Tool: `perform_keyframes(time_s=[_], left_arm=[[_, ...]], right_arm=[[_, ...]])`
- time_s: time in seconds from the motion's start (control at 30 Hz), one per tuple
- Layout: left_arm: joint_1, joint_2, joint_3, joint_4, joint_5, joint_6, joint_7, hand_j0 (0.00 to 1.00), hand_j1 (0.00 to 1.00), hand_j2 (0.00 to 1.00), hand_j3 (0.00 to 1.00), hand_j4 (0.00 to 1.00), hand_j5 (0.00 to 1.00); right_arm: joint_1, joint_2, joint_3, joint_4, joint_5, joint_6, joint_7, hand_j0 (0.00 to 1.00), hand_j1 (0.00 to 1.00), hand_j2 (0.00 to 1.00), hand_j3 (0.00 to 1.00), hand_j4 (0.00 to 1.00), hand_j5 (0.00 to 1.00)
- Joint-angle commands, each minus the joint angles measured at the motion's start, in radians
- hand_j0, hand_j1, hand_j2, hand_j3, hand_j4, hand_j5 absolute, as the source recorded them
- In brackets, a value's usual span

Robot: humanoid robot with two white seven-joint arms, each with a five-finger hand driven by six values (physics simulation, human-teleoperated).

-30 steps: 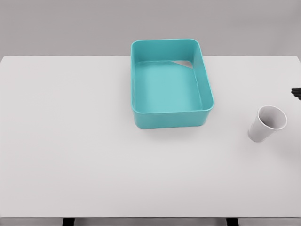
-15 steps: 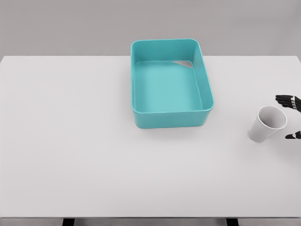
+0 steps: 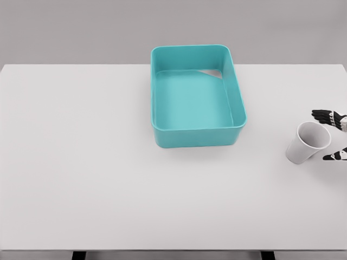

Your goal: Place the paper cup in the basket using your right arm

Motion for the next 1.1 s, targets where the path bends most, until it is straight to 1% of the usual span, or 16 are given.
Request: perform_keyframes(time_s=[0.0,0.63,0.73,0.97,1.07], left_arm=[[0.000,0.000,0.000,0.000,0.000,0.000,0.000,1.00,1.00,1.00,1.00,1.00,1.00],[0.000,0.000,0.000,0.000,0.000,0.000,0.000,1.00,1.00,1.00,1.00,1.00,1.00],[0.000,0.000,0.000,0.000,0.000,0.000,0.000,1.00,1.00,1.00,1.00,1.00,1.00],[0.000,0.000,0.000,0.000,0.000,0.000,0.000,1.00,1.00,1.00,1.00,1.00,1.00],[0.000,0.000,0.000,0.000,0.000,0.000,0.000,1.00,1.00,1.00,1.00,1.00,1.00]], right_arm=[[0.000,-0.001,-0.001,-0.002,-0.006,0.002,0.000,1.00,1.00,1.00,1.00,1.00,1.00],[-0.009,0.007,0.013,-0.011,-0.005,0.002,0.000,1.00,1.00,1.00,1.00,1.00,1.00],[-0.011,0.020,0.015,-0.025,-0.003,0.002,0.000,1.00,1.00,1.00,1.00,1.00,1.00],[-0.014,0.022,0.019,-0.048,-0.003,0.002,0.000,1.00,1.00,1.00,1.00,1.00,1.00],[-0.015,0.019,0.027,-0.060,0.023,0.002,0.000,1.00,1.00,1.00,1.00,1.00,1.00]])
